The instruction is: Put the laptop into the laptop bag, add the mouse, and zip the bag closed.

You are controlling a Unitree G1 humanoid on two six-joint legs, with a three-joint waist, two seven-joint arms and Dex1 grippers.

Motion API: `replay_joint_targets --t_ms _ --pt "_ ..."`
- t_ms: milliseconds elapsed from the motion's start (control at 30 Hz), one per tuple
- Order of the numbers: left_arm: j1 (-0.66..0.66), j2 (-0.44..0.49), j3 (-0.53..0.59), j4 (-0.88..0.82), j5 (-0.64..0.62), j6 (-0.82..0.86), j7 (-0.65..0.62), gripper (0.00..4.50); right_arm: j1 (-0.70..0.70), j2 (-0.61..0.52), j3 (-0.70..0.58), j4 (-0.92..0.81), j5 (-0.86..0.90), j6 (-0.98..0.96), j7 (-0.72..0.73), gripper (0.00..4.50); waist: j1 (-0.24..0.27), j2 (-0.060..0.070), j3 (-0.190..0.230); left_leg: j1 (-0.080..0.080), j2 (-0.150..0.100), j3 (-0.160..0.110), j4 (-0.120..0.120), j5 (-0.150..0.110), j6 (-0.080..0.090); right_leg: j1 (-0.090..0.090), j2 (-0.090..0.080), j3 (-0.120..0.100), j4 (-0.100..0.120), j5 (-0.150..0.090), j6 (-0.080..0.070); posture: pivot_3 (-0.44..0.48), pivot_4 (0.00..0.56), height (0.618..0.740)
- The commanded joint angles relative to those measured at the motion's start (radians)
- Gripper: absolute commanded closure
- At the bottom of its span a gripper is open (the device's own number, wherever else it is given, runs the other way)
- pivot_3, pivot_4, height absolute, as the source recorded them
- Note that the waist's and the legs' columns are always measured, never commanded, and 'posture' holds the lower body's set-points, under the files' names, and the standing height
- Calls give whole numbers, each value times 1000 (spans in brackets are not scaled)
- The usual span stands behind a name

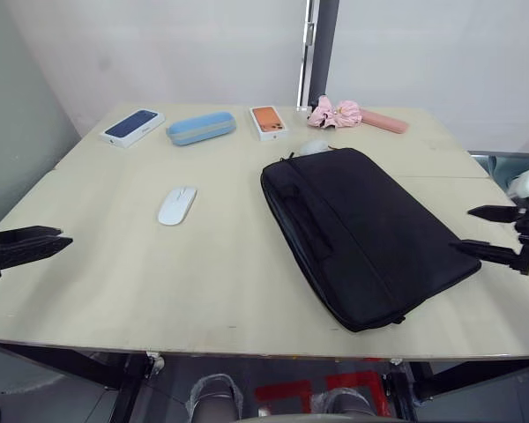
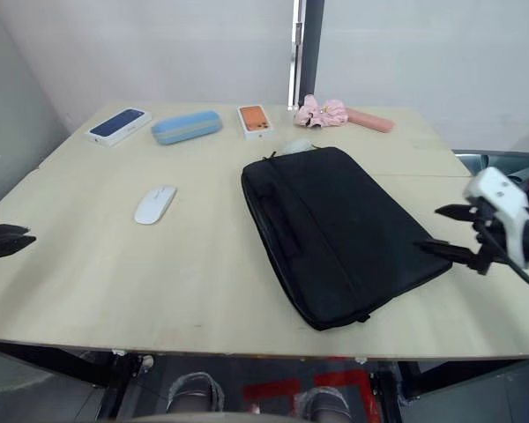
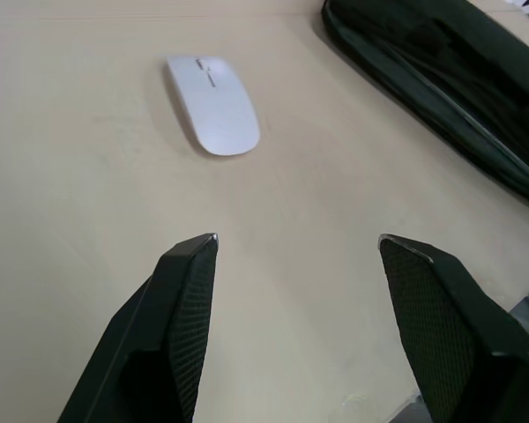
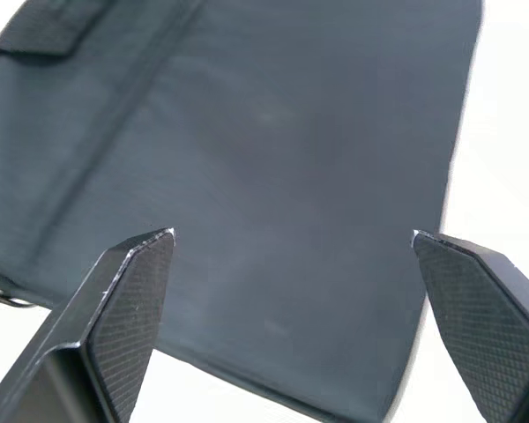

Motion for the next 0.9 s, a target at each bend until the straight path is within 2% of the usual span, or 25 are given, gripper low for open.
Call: replay_joint_targets --t_ms 33,133,300,500,667,767,900 --pt "-27 17 -17 4 34 -17 26 1433 18 8 -95 48 -91 -70 24 17 -1 0 0 0 0 0 0 0 0 0 0 0 0 0 0 0 150 740" --pt "-44 4 -19 -33 24 -14 31 1433 -1 0 -120 115 -125 -94 49 17 -1 0 0 1 0 0 1 0 1 1 0 0 1 0 -1 0 150 740" --pt "-64 -29 -23 -79 3 -15 33 1433 -29 17 -117 104 -128 -93 73 17 -2 0 0 6 0 2 0 0 1 3 0 2 3 0 -1 0 150 740" --pt "-165 -119 -145 -73 83 -123 148 1433 -137 60 -50 -35 -30 5 39 17 -4 3 0 8 0 5 2 1 2 3 0 5 7 0 -2 0 150 740" --pt "-280 -237 -221 -99 129 -158 324 1433 -268 113 42 -256 118 82 -17 17 -2 3 -1 10 0 5 5 1 2 3 0 7 12 0 -2 0 150 740" --pt "-270 -306 -232 -200 94 -96 399 1433 -388 152 112 -360 231 125 -75 17 -6 3 -1 10 0 6 6 1 2 4 0 8 12 0 -2 0 150 740" --pt "-238 -376 -233 -295 100 -79 492 1433 -525 190 222 -430 283 162 -133 17 -7 1 -2 10 1 6 7 1 2 3 1 9 14 0 -2 0 150 740"
